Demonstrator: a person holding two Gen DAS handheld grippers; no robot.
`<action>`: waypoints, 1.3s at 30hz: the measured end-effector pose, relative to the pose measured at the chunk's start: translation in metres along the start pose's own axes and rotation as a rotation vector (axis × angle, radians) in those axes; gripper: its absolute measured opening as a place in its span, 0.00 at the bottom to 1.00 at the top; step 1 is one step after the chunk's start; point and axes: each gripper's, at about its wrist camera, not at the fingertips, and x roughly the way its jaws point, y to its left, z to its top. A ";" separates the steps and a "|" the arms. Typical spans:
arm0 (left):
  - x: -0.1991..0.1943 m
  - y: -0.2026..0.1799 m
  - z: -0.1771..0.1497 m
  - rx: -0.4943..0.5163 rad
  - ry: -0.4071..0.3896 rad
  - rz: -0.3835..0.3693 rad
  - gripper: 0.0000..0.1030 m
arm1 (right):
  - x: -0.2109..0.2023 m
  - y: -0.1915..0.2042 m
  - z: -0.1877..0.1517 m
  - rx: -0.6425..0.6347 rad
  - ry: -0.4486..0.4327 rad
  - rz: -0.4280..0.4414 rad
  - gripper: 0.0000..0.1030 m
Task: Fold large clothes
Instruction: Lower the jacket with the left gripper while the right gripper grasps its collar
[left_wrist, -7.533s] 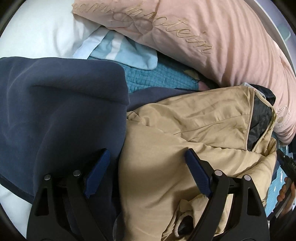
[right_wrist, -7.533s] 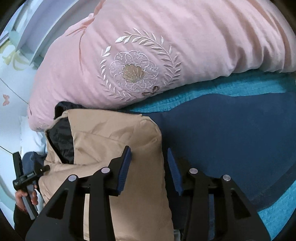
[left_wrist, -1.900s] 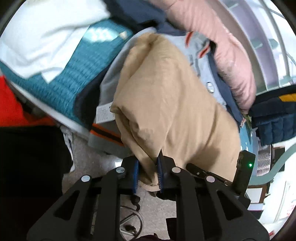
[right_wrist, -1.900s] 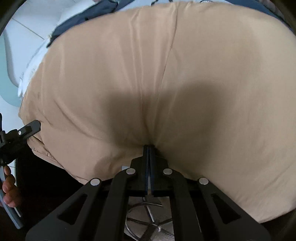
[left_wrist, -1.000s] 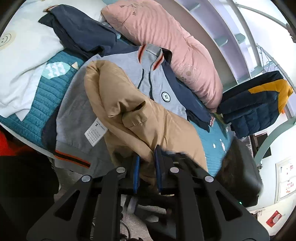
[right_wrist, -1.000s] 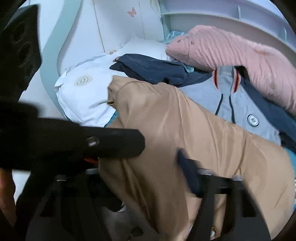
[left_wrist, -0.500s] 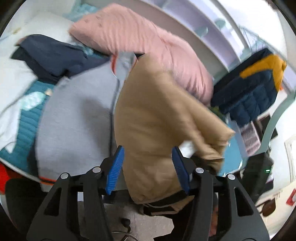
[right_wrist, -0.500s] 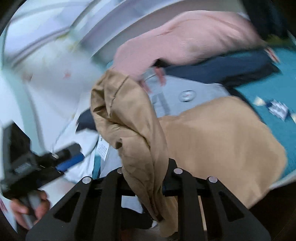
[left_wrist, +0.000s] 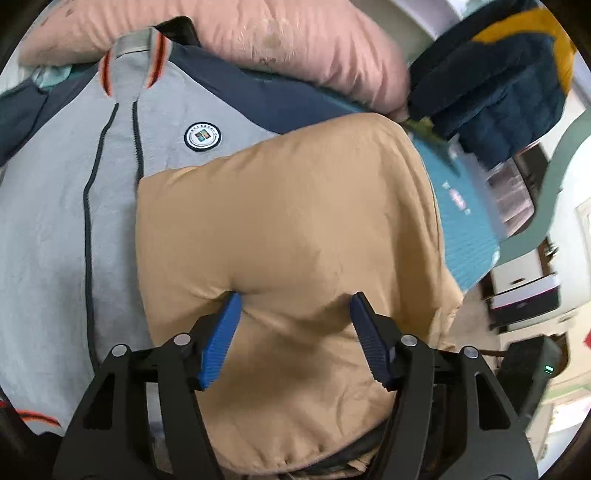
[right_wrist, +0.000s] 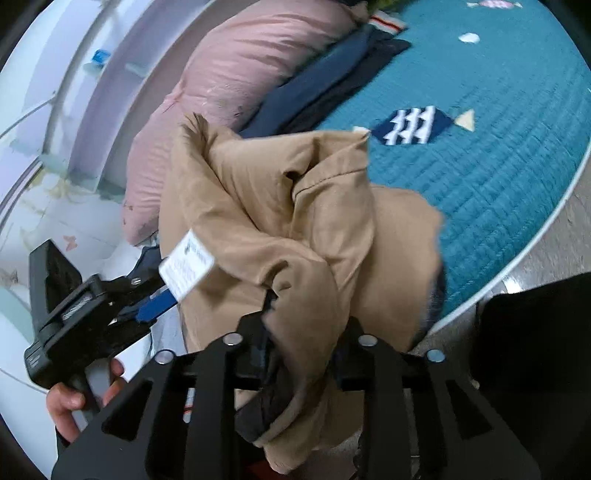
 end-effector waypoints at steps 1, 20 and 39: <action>0.003 0.000 0.001 0.003 0.004 0.005 0.65 | -0.006 -0.001 0.002 -0.007 -0.012 -0.013 0.28; 0.006 -0.021 0.018 0.020 0.011 -0.092 0.74 | 0.026 -0.036 0.018 -0.160 0.113 -0.140 0.08; 0.036 -0.037 0.116 0.345 0.174 0.123 0.76 | -0.006 -0.096 -0.014 0.173 0.106 0.041 0.65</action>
